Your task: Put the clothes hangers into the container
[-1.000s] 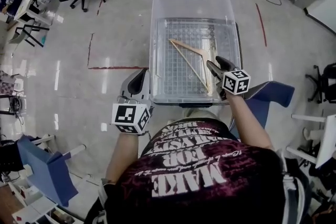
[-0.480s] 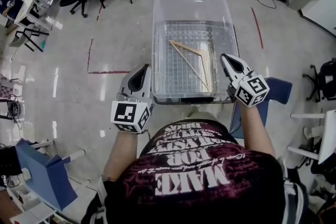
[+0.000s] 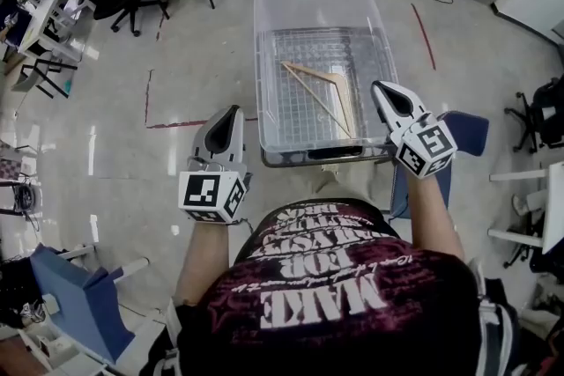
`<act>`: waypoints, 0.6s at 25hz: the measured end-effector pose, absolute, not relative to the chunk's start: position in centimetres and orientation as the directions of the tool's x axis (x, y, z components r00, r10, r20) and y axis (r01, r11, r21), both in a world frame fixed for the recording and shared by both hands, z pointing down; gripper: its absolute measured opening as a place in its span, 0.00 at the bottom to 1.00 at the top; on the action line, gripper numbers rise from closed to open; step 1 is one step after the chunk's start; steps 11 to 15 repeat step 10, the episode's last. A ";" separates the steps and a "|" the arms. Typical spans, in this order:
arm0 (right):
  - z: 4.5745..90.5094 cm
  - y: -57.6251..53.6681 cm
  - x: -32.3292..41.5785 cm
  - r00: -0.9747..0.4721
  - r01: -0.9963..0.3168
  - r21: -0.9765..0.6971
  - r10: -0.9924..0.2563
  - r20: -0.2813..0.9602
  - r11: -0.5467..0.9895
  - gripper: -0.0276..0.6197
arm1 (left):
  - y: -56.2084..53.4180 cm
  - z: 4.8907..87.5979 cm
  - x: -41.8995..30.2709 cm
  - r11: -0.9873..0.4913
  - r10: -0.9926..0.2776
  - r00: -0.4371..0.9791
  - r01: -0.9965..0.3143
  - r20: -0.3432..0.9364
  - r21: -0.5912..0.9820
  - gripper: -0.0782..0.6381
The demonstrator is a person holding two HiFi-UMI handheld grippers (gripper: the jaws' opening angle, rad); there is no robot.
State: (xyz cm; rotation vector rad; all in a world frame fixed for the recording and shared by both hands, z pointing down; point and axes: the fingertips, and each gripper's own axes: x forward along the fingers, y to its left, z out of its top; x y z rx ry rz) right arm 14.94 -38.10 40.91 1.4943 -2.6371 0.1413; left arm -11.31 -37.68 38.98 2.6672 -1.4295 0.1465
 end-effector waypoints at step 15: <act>39.2 -37.1 11.4 -0.520 -0.853 -0.017 -0.846 0.117 0.521 0.05 | -36.1 39.6 -14.5 -0.550 -0.819 0.556 -0.831 0.142 0.082 0.12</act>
